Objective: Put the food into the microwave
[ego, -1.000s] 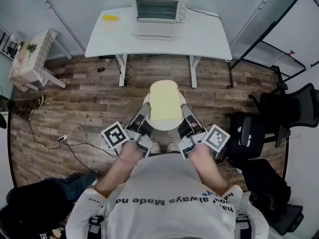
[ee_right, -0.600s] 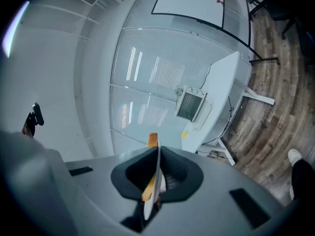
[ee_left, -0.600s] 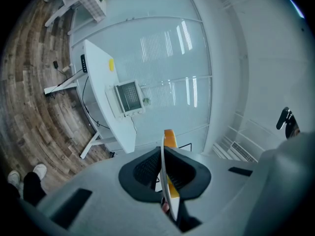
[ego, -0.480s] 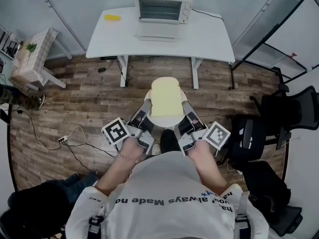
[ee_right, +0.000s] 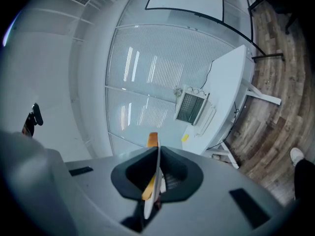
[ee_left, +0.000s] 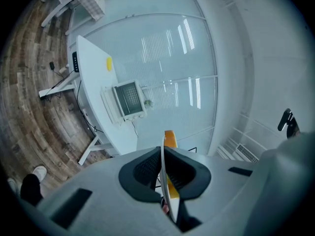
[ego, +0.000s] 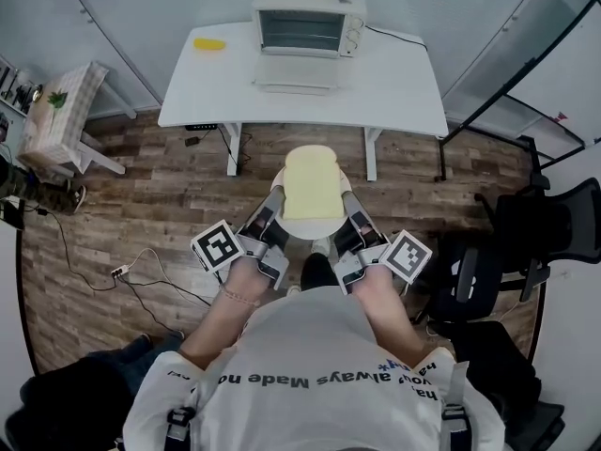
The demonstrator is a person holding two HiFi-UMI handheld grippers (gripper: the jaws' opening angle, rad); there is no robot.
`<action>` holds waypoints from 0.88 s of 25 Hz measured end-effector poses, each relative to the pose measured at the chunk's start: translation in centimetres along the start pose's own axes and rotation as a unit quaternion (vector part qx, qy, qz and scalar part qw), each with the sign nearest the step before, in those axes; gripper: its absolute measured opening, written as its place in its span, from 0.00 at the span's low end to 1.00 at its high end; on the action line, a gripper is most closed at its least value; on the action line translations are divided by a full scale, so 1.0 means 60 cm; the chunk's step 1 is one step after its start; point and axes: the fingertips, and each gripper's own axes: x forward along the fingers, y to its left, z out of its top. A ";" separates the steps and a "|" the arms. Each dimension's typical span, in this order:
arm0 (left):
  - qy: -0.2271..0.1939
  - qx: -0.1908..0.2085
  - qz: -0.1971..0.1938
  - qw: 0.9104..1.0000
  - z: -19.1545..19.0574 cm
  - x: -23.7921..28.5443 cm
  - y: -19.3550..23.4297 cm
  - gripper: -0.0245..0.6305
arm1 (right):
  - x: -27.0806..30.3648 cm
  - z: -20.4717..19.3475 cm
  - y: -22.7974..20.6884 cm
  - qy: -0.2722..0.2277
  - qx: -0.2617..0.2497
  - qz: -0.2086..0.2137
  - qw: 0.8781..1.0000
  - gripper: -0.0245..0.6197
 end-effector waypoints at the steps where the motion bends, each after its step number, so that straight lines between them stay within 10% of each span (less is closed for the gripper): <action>1: 0.000 0.000 0.000 1.000 0.007 0.015 0.002 0.06 | 0.011 0.011 -0.004 0.000 0.002 -0.001 1.000 0.07; 22: -0.010 -0.011 0.014 1.000 0.053 0.349 0.057 0.06 | 0.168 0.295 -0.117 0.012 0.008 -0.013 1.000 0.07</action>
